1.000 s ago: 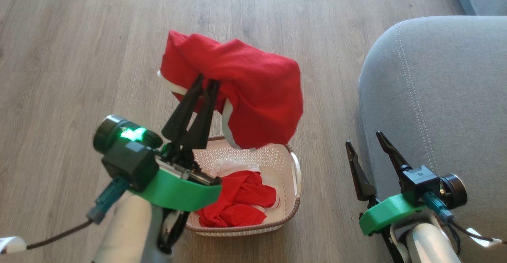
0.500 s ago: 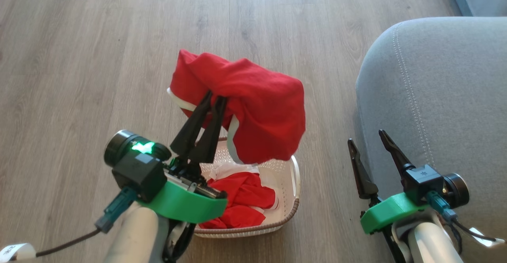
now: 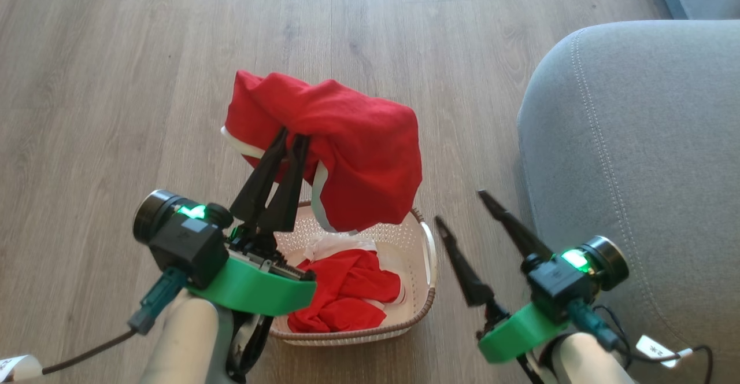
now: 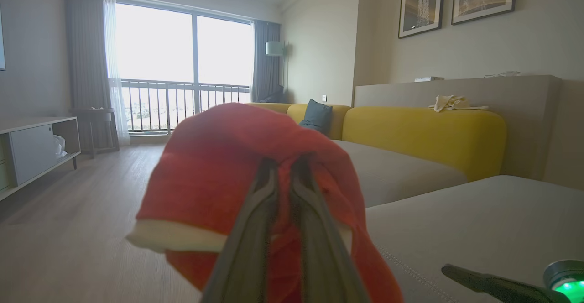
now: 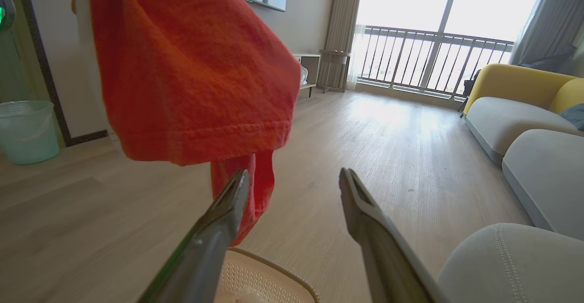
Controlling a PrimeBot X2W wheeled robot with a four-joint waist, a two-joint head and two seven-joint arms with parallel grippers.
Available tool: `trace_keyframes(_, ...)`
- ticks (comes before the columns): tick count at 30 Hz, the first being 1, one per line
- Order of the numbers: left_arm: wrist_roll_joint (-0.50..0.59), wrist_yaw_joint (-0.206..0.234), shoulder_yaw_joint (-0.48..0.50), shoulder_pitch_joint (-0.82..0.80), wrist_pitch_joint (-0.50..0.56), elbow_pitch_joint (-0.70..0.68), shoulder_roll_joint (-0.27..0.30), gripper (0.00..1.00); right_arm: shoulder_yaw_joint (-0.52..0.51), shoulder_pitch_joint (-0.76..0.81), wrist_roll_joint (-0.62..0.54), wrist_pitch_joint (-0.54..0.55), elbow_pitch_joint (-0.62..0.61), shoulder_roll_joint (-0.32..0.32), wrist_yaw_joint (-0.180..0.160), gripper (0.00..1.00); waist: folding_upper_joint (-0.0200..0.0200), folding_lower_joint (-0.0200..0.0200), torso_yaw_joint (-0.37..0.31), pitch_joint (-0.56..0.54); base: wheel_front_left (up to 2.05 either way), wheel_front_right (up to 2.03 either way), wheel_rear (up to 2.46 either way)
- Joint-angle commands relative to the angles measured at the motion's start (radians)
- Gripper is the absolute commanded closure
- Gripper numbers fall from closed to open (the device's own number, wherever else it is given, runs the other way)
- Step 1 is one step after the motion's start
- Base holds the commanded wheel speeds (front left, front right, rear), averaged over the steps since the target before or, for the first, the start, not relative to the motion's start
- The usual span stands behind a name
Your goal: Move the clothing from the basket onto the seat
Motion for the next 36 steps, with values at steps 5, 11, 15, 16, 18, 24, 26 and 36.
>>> trace_keyframes(5,0.026,0.001,0.034,-0.054,-0.01,-0.024,0.007,1.0,0.155,-0.034,0.031,-0.007,-0.12,-0.096,0.0,0.0,0.0,0.0,0.003,0.002,0.0,0.0,0.0)
trace_keyframes(11,0.039,-0.004,0.022,-0.055,-0.01,-0.018,0.007,1.0,0.191,-0.054,0.036,-0.007,-0.181,-0.129,0.0,0.0,0.0,0.0,0.007,0.002,0.0,0.0,0.0)
trace_keyframes(15,0.049,-0.011,-0.001,-0.056,-0.01,-0.016,0.007,1.0,0.204,-0.071,0.019,-0.007,-0.184,-0.13,0.0,0.0,0.0,0.0,0.008,0.0,0.0,0.0,0.0)
trace_keyframes(16,0.051,-0.013,-0.01,-0.057,-0.01,-0.015,0.007,1.0,0.209,-0.077,0.005,-0.007,-0.18,-0.133,0.0,0.0,0.0,0.0,0.009,0.0,0.0,0.0,0.0)
trace_keyframes(18,0.054,-0.019,-0.03,-0.059,-0.01,-0.014,0.007,1.0,0.222,-0.091,-0.022,-0.007,-0.166,-0.133,0.0,0.0,0.0,0.0,0.011,-0.001,0.0,0.0,0.0)
trace_keyframes(24,0.061,-0.031,-0.105,-0.074,-0.01,-0.02,0.007,1.0,0.22,-0.132,-0.068,-0.007,-0.106,-0.115,0.0,0.0,0.0,0.0,0.027,-0.004,0.0,0.0,0.0)
trace_keyframes(26,0.056,-0.032,-0.123,-0.075,-0.01,-0.021,0.007,1.0,0.214,-0.138,-0.075,-0.007,-0.088,-0.107,0.0,0.0,0.0,0.0,0.031,-0.005,0.0,0.0,0.0)
trace_keyframes(36,0.037,-0.042,-0.212,-0.069,-0.01,-0.001,0.007,1.0,0.23,-0.155,-0.117,-0.007,-0.047,-0.087,0.0,0.0,0.0,0.0,0.054,-0.024,0.0,0.0,0.0)
